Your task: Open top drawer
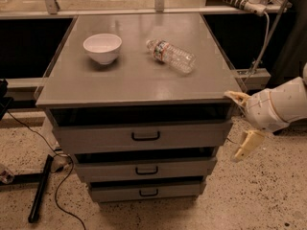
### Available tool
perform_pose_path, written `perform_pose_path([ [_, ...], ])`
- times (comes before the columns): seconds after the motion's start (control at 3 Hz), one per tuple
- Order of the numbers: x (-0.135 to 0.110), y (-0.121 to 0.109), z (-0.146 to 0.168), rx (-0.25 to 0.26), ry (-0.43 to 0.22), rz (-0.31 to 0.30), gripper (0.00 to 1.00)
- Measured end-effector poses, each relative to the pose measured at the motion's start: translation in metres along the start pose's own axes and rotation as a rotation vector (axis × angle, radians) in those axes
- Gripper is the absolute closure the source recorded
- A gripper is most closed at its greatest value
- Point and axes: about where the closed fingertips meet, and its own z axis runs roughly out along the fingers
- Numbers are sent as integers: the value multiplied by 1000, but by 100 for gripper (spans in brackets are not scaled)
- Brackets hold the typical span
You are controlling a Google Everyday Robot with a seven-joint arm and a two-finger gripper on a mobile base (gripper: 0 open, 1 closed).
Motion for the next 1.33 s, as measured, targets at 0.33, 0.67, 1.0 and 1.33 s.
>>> perform_pose_path([
  [0.33,-15,1,-13,8,7,-33,0],
  [0.67,-44,9,-48,38,4,-87,0],
  [1.0,-56,31,-74,71,-2,-120,0],
  [1.33,-56,32,-76,76,0,-122,0],
])
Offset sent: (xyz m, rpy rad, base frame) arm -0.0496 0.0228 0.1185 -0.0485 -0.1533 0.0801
